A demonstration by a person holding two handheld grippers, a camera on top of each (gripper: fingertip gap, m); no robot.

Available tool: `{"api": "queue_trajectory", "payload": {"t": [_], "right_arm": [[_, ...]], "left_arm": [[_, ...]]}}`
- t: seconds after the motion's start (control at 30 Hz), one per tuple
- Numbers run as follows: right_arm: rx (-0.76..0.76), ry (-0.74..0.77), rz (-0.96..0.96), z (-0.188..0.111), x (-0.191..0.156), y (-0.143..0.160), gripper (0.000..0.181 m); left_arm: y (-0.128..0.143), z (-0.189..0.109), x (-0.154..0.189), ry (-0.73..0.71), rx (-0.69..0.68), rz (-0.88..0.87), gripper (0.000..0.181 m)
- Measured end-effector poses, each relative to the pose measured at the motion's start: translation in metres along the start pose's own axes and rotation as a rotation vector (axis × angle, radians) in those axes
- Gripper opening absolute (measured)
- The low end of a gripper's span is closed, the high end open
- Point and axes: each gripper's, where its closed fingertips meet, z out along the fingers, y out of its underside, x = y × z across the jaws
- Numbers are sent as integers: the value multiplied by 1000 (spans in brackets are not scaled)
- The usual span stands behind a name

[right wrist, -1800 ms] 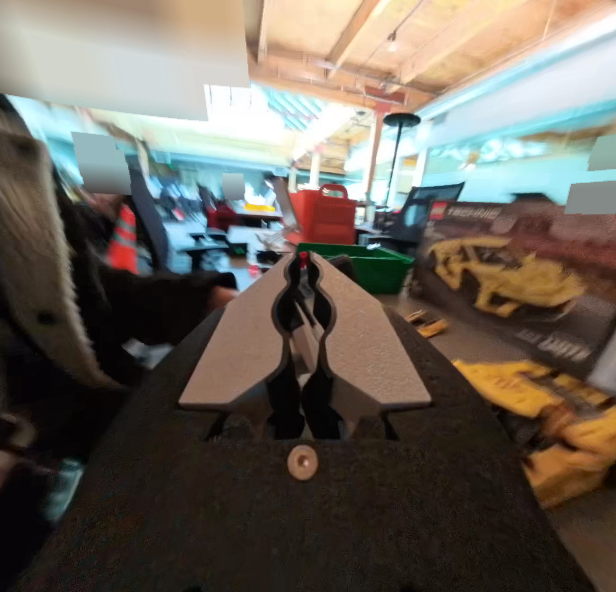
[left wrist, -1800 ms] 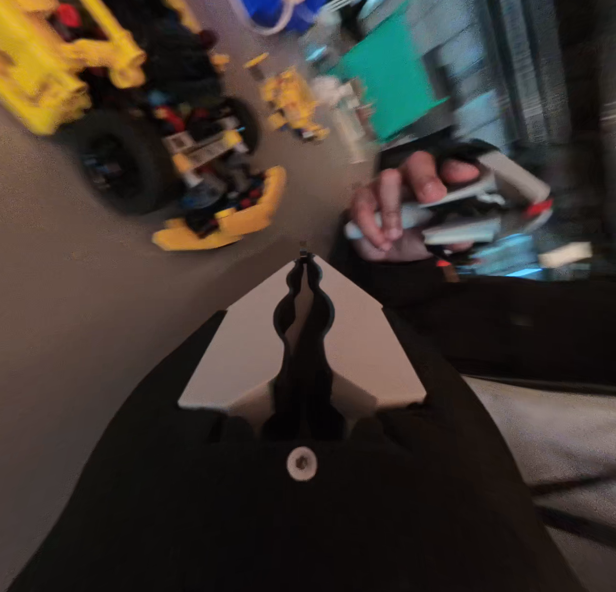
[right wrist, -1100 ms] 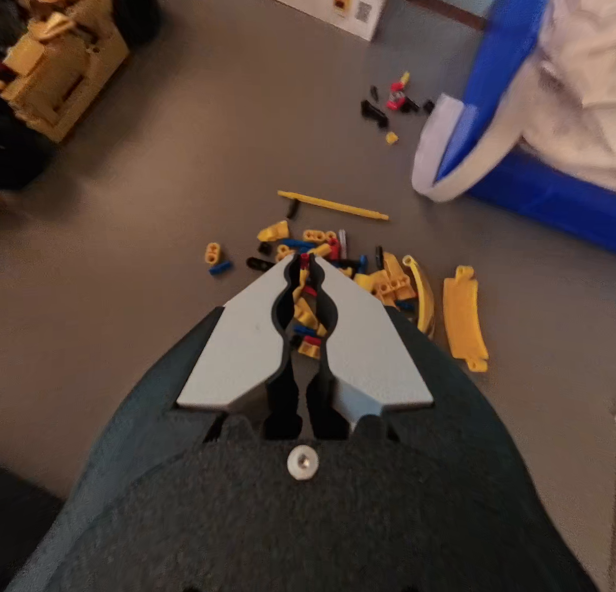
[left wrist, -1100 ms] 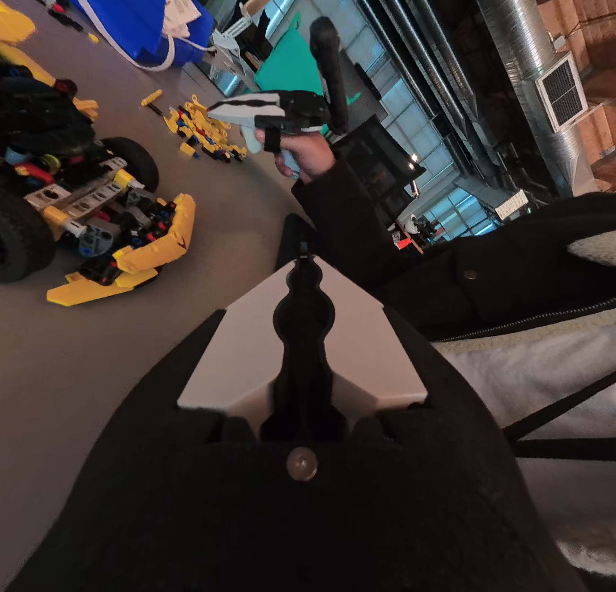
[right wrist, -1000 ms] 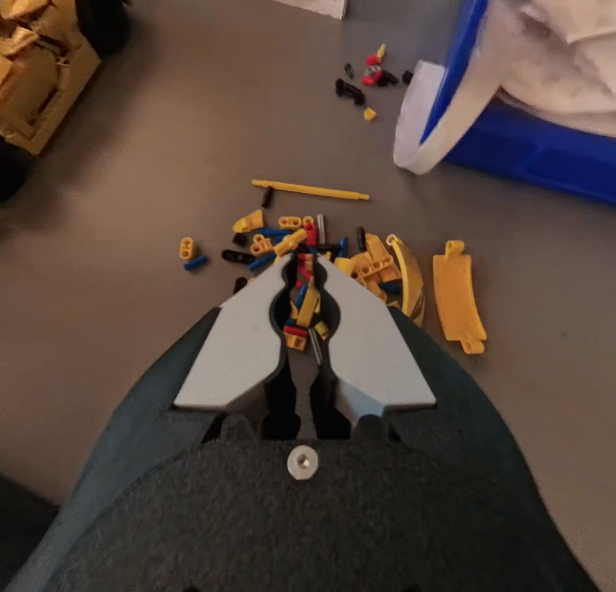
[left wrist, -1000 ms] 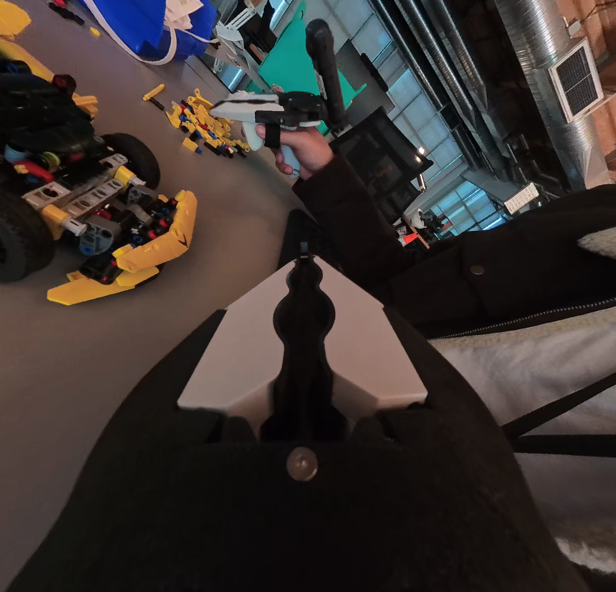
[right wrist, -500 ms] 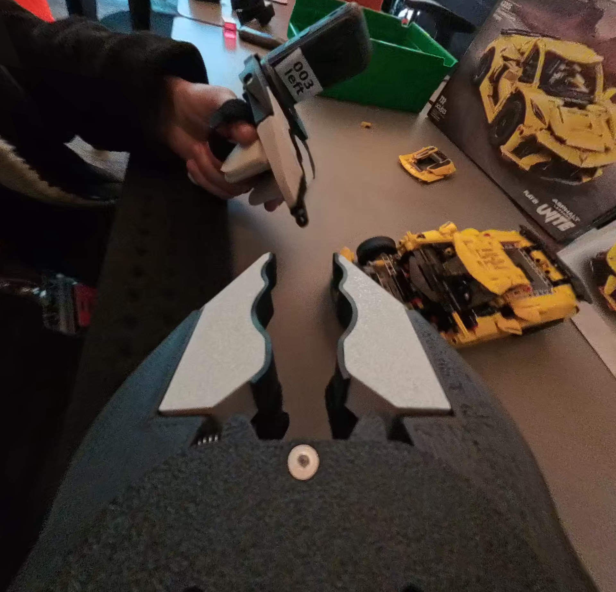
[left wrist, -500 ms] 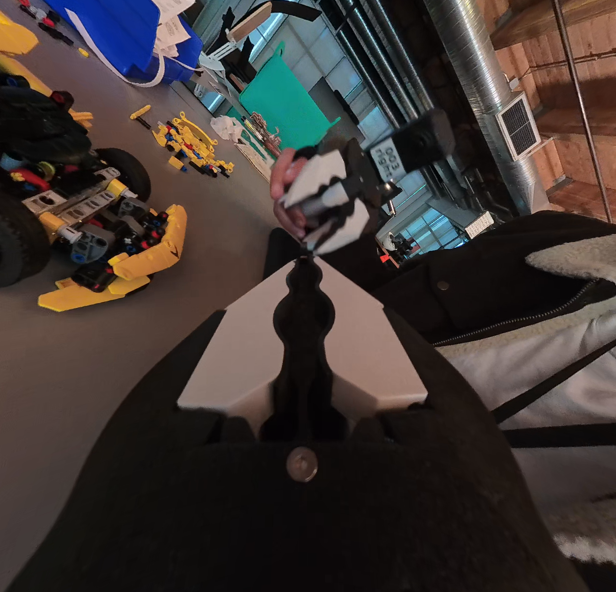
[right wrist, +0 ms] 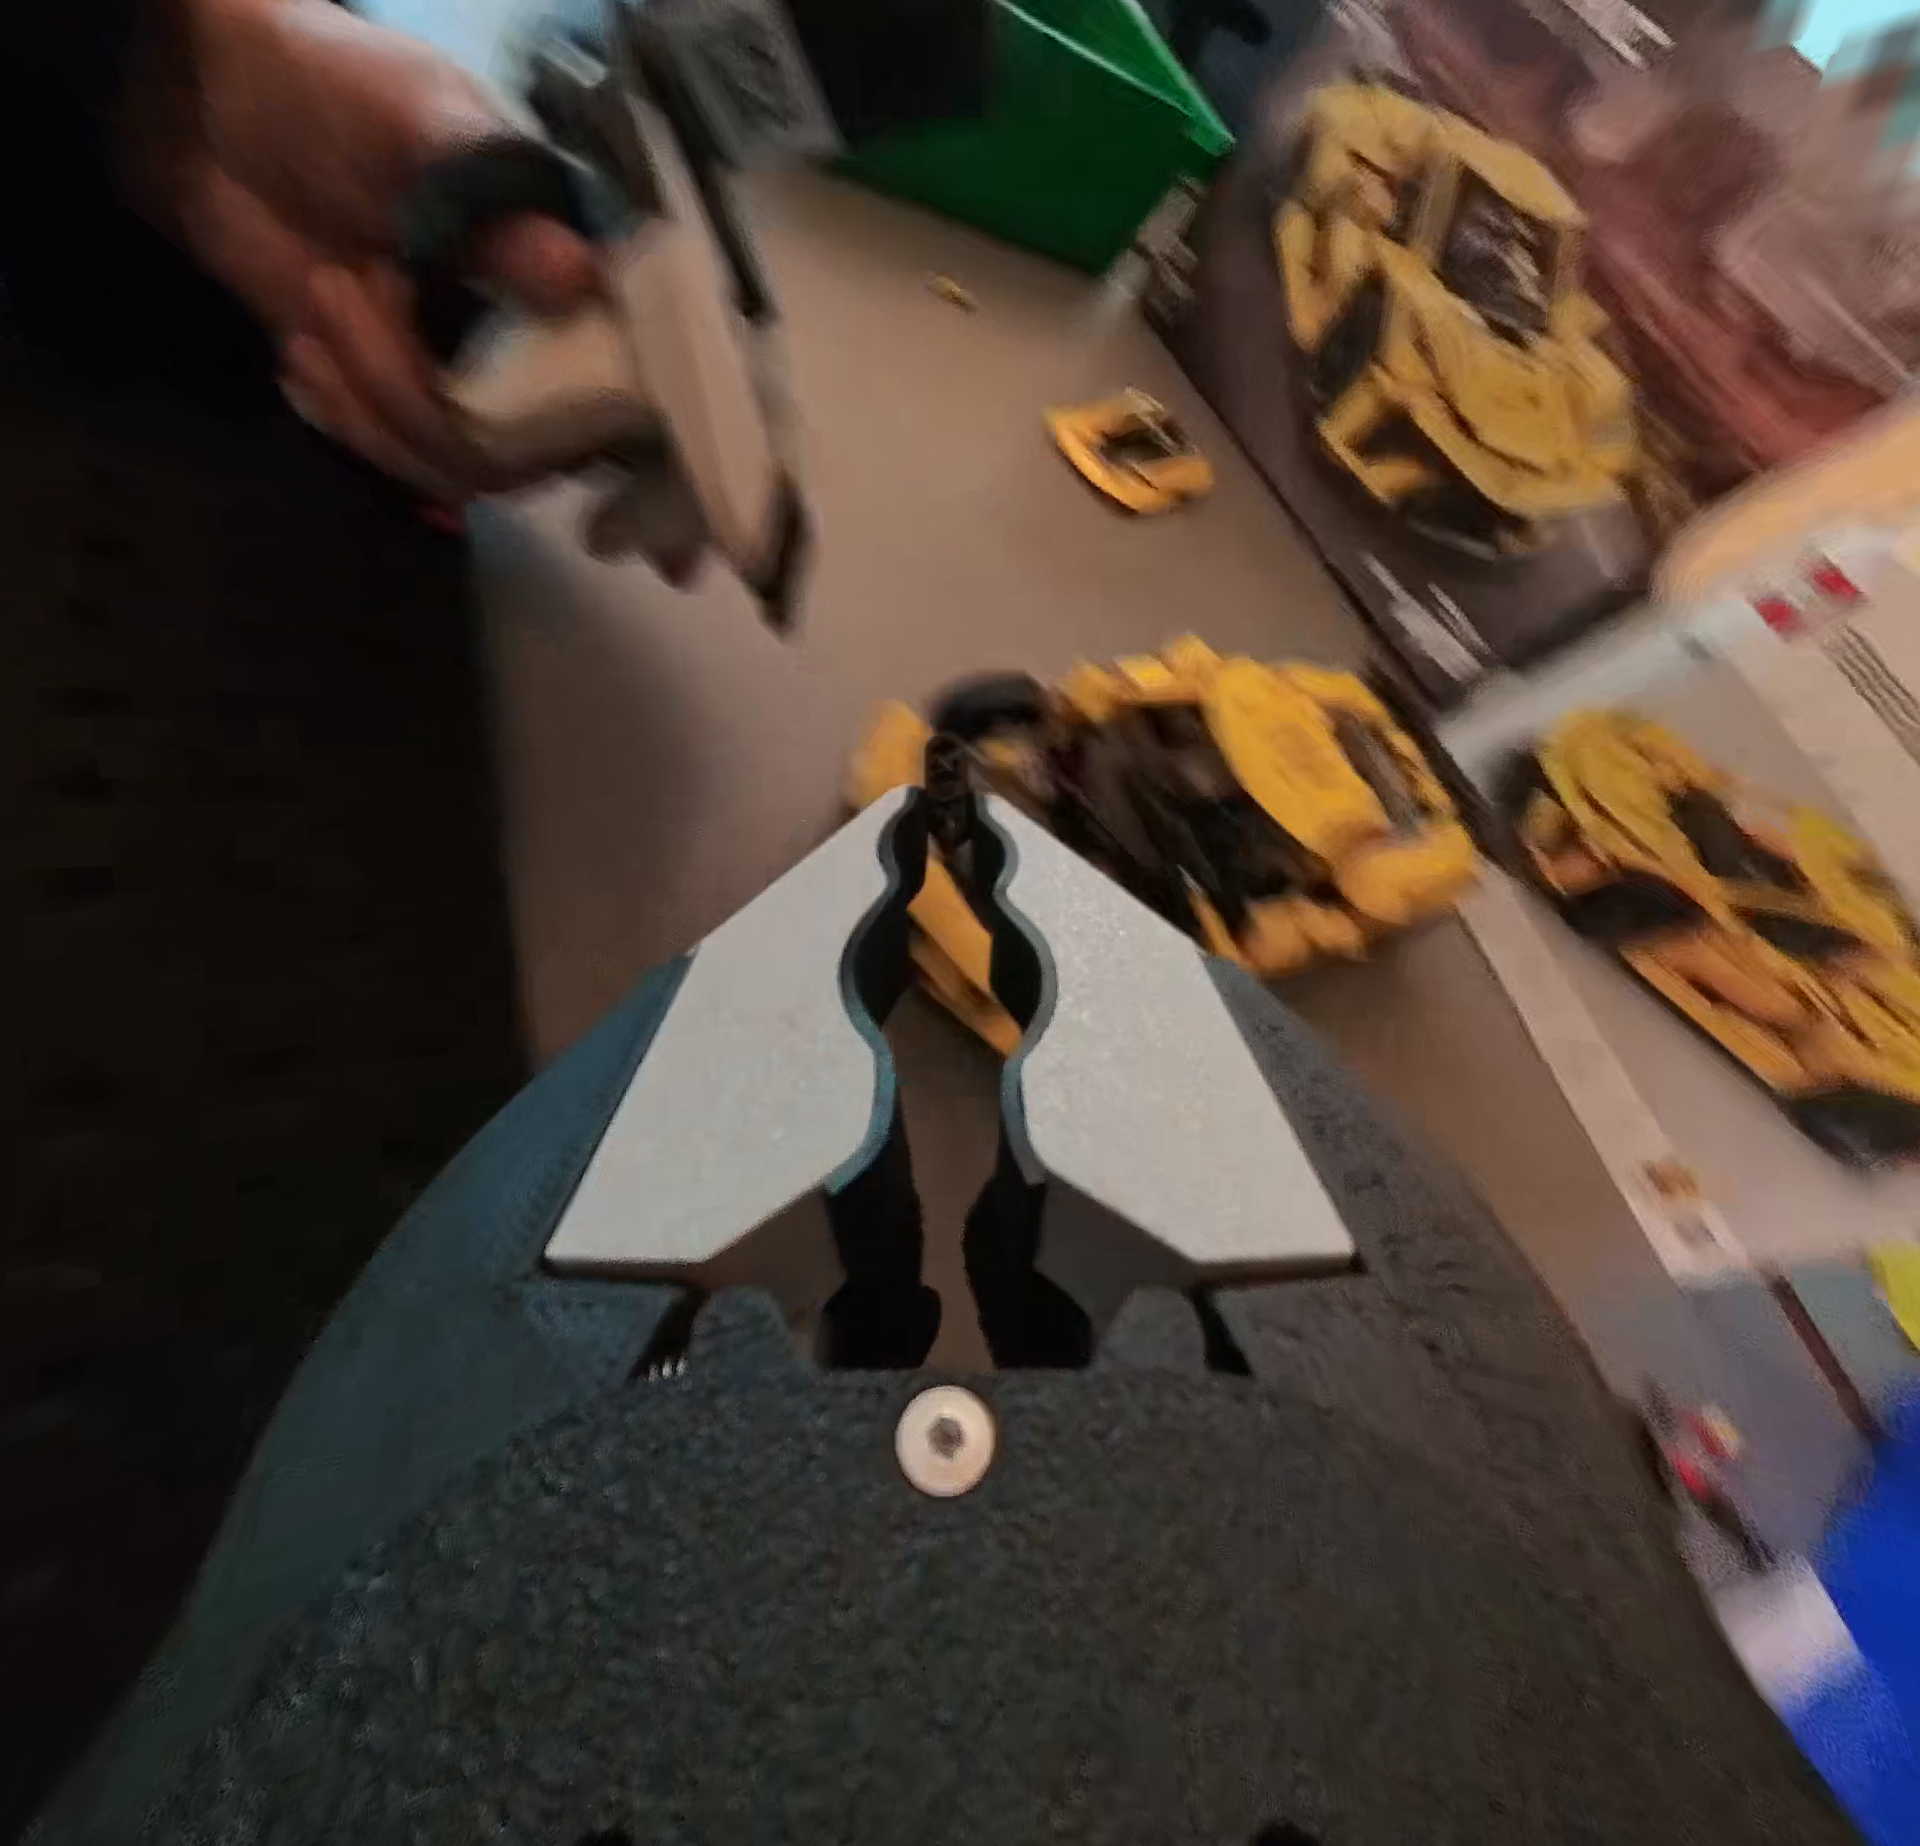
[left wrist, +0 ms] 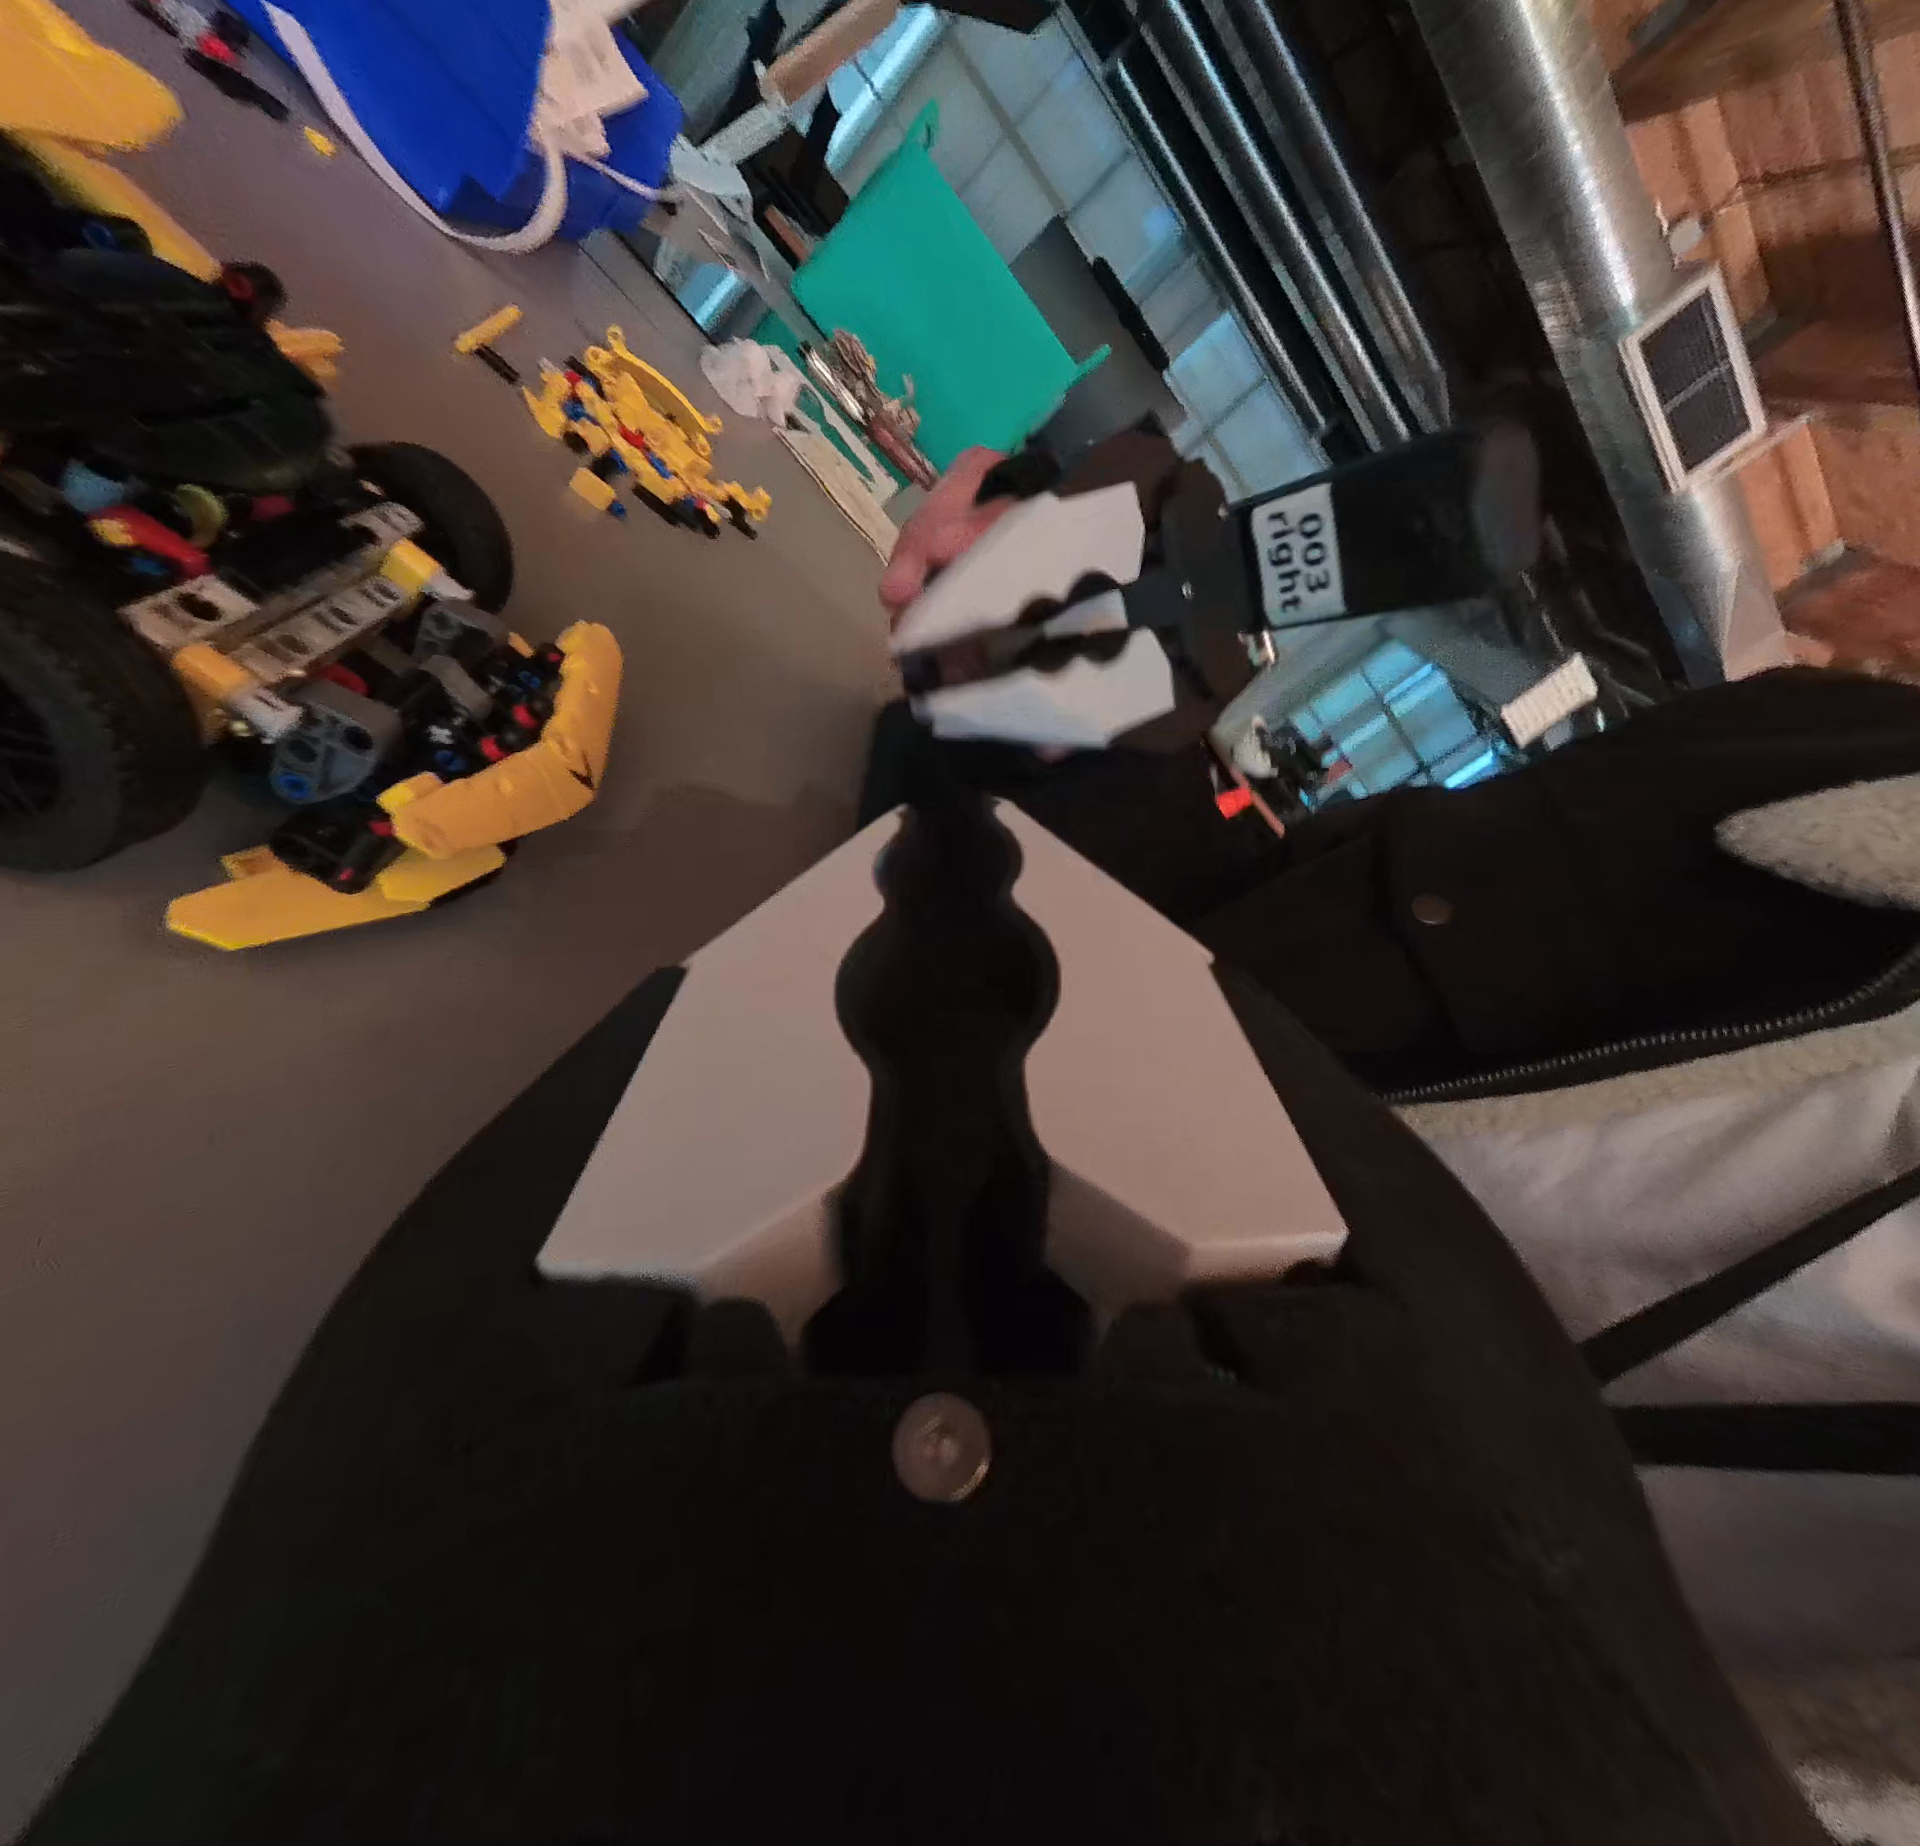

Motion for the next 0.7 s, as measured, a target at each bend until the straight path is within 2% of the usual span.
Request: {"api": "queue_trajectory", "payload": {"t": [0.07,0.13,0.17,0.2,0.3,0.37,0.43,0.5,0.57,0.63,0.7], "right_arm": [[-148,192,98,-35,66,57,7],[-390,384,329,-87,123,148,7],[-500,464,461,-114,138,191,7],[-546,499,561,-130,142,220,7],[-581,500,628,-137,135,256,9],[-583,538,580,-140,141,253,20],[-551,584,529,-151,151,236,25],[-473,610,510,-159,159,203,24],[-377,594,484,-154,160,162,25],[-245,486,450,-124,143,110,25],[-117,233,425,-69,91,55,25]], "left_arm": [[-10,-7,-3,3,63,-31,14],[-15,-10,-2,30,97,-57,11],[-15,-10,-2,34,98,-65,10],[-14,-8,-3,33,90,-67,10],[-12,-1,0,40,78,-50,10],[-11,2,6,69,74,-31,10],[-17,-1,13,91,120,3,10],[-33,-13,15,100,226,18,10],[-50,-30,15,113,327,4,10],[-65,-50,9,87,410,-6,9],[-78,-72,2,45,480,-10,9]]}}
